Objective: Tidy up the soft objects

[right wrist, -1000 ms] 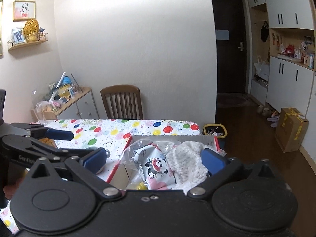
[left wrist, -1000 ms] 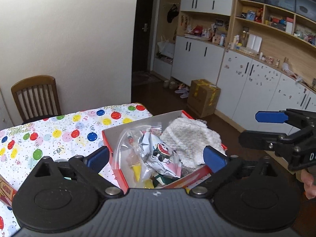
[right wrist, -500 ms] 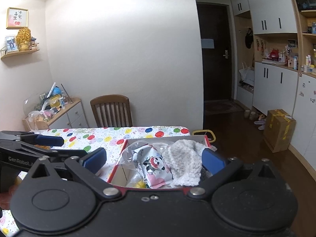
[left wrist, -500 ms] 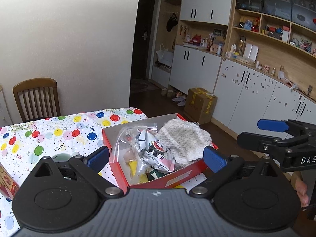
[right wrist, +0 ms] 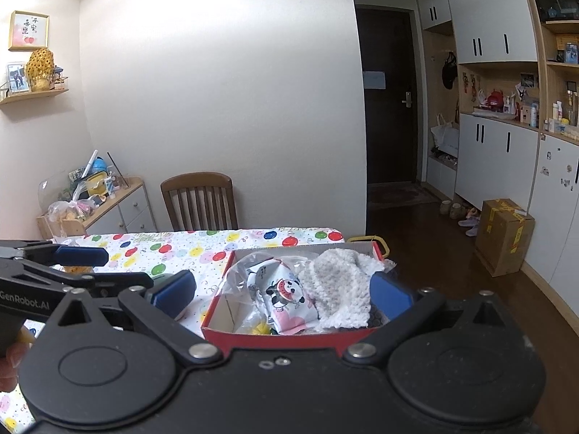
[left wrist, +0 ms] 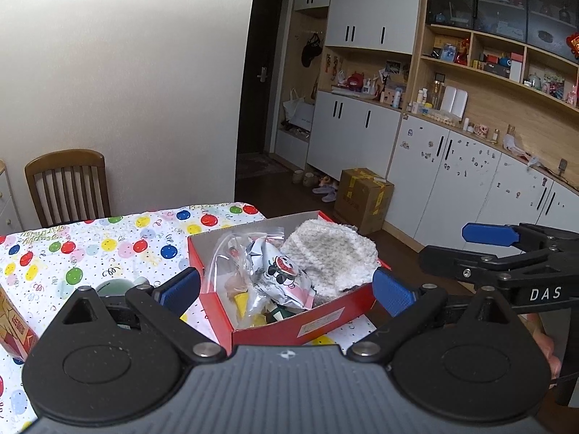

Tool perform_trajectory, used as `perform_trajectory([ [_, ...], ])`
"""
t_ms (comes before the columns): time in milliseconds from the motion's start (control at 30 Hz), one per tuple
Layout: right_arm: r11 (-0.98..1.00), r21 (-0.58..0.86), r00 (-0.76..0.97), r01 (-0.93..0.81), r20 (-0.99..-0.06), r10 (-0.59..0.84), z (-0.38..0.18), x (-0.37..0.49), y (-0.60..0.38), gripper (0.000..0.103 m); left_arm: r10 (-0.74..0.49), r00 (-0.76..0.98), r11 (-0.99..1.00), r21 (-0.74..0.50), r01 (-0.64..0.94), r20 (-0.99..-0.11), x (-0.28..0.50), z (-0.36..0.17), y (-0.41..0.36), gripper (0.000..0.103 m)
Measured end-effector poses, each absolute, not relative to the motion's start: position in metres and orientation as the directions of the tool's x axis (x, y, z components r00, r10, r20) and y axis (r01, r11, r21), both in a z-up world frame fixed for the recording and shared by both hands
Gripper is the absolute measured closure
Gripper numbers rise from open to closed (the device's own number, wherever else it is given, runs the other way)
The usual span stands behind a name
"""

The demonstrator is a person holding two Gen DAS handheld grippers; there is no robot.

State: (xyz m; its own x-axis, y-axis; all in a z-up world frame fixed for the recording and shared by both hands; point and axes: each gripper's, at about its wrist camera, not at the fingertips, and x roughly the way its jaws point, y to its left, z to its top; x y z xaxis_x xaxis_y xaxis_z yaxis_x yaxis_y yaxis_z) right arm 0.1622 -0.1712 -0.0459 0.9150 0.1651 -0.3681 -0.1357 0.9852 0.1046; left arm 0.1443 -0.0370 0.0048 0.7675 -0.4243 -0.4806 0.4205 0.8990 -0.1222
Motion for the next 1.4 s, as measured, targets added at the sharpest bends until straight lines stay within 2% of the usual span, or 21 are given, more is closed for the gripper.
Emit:
perform_trajectory([
  [1400, 0.985, 0.112, 0.921, -0.129, -0.356, 0.161, -0.048, 0.151, -0.164, 0.0, -0.397, 0.79, 0.912, -0.1, 0.398, -0.468, 0.13, 0.008, -0.033, 0.001],
])
